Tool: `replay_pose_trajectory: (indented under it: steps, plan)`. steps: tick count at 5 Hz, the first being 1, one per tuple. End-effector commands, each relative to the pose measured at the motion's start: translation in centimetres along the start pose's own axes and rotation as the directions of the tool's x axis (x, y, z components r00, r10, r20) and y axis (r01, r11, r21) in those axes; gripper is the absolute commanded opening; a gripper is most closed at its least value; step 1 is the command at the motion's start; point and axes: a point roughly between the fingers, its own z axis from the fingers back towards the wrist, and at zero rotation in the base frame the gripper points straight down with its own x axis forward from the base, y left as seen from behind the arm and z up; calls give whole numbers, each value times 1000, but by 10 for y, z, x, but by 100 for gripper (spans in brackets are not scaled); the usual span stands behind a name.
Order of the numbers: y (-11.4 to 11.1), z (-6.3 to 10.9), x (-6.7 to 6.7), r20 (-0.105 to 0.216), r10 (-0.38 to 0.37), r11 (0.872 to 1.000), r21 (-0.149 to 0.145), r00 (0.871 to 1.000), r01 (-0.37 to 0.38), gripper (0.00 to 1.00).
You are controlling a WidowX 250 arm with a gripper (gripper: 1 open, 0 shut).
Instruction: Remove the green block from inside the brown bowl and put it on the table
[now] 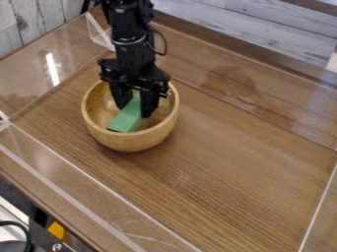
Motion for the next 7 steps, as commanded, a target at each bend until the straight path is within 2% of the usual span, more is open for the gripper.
replay_pose_trajectory:
  steps: [1,7]
  plan:
    - [2,18,7,64,14,1000,9,998,-14,0]
    - [-8,34,6,85,32,999,4,996,-33,0]
